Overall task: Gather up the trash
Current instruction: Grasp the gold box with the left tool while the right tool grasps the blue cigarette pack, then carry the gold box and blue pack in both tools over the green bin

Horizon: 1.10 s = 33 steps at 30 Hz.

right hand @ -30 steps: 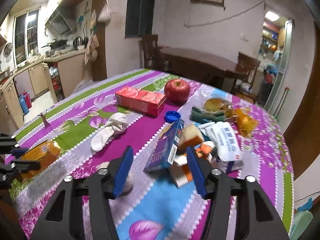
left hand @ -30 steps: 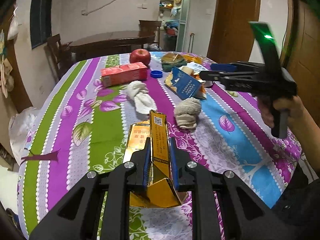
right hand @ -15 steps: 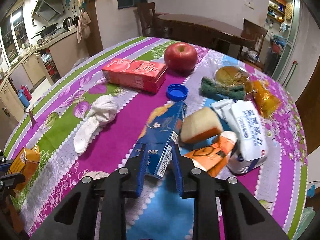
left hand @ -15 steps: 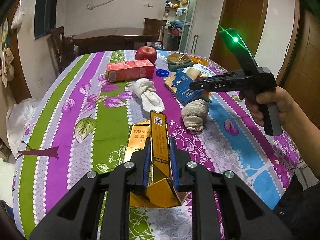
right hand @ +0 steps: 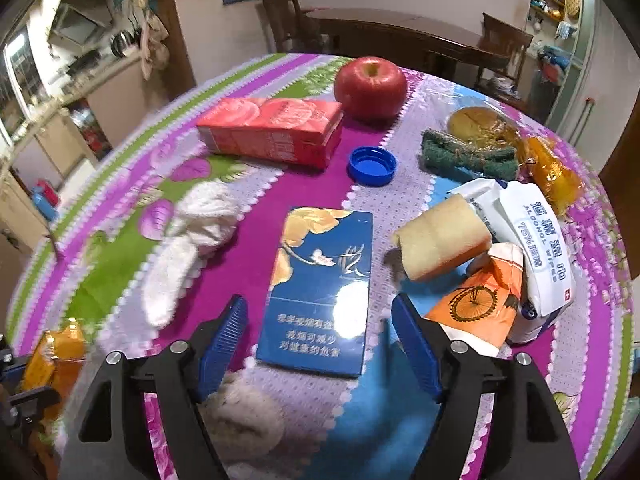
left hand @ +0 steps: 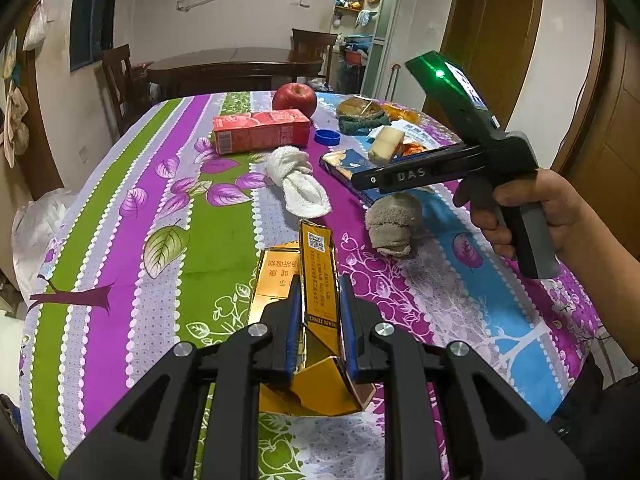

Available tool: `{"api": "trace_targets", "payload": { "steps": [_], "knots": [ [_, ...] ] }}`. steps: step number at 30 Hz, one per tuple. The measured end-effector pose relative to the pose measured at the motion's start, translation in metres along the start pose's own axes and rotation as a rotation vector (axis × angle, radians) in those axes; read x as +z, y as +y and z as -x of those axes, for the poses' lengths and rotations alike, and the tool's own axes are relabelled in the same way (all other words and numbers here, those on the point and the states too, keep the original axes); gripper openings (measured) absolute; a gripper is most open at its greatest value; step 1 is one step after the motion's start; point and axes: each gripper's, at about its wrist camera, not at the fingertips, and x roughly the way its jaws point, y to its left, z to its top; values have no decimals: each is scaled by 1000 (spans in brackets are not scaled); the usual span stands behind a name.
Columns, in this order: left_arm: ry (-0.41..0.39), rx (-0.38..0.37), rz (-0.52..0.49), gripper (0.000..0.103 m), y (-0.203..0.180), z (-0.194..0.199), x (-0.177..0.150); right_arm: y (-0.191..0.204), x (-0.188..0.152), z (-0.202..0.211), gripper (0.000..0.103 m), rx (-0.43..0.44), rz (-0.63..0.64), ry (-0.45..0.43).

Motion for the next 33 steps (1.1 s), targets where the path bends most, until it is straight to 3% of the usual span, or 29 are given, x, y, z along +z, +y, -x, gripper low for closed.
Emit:
{"api": "trace_targets", "payload": {
  "steps": [4, 7, 10, 17, 23, 33],
  "knots": [
    [8, 3, 9, 17, 1, -3, -1, 7, 1, -8, 58, -63, 47, 23],
    [26, 10, 26, 17, 4, -6, 0, 13, 1, -6, 57, -86, 77, 12],
    [30, 24, 37, 17, 4, -8, 3, 17, -1, 6, 57, -75, 87, -57],
    [24, 97, 38, 17, -3, -10, 17, 14, -1, 89, 57, -10, 47, -283],
    [11, 143, 9, 17, -23, -10, 33, 2, -28, 159, 57, -22, 61, -401],
    [-33, 159, -97, 17, -84, -10, 68, -48, -104, 224, 57, -147, 35, -434]
  ]
}}
